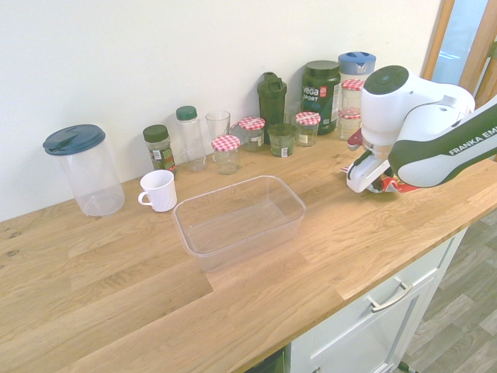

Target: Put the chip bag into the container

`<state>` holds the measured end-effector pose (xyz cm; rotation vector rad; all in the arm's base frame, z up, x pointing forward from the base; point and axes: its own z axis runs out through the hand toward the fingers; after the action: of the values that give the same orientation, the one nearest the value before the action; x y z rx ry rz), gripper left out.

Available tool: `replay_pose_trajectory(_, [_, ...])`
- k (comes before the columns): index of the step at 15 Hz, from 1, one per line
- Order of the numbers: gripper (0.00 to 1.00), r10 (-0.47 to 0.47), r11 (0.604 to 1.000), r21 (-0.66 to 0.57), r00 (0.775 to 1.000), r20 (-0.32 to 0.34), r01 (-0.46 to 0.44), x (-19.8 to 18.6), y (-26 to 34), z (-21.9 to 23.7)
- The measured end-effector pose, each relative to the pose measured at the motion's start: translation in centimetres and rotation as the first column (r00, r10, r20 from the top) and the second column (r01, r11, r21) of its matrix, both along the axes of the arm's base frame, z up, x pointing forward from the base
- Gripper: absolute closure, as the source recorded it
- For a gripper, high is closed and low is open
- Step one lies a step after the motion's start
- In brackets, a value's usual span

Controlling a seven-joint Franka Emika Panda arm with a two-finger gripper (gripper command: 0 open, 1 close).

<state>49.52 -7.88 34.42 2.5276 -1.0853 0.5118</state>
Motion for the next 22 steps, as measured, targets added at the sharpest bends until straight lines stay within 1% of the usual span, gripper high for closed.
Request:
replay_pose_trajectory(3, [1.00, -0.020, 1.000, 0.019, 1.000, 0.009, 0.020, 0.0, -0.1, 0.3])
replay_pose_trajectory(6, [1.00, -0.039, 0.999, 0.039, 0.998, 0.044, 0.037, 0.0, 0.0, 2.0])
replay_pose_trajectory(9, [1.00, -0.025, 0.998, 0.062, 0.994, 0.107, 0.019, -0.2, 1.9, 6.0])
replay_pose_trajectory(11, [1.00, 0.004, 0.998, 0.067, 0.989, 0.146, -0.014, -0.7, 5.0, 9.7])
replay_pose_trajectory(13, [1.00, 0.054, 0.996, 0.056, 0.984, 0.170, -0.064, -1.2, 9.6, 13.2])
replay_pose_trajectory(15, [1.00, 0.113, 0.992, 0.033, 0.980, 0.166, -0.120, -1.4, 14.8, 15.4])
replay_pose_trajectory(17, [1.00, 0.161, 0.986, 0.011, 0.975, 0.154, -0.165, -1.8, 19.8, 16.1])
replay_pose_trajectory(20, [1.00, 0.216, 0.976, -0.013, 0.969, 0.116, -0.216, -2.5, 26.3, 15.4])
replay_pose_trajectory(22, [1.00, 0.235, 0.972, -0.023, 0.969, 0.077, -0.234, -2.3, 28.8, 13.5])
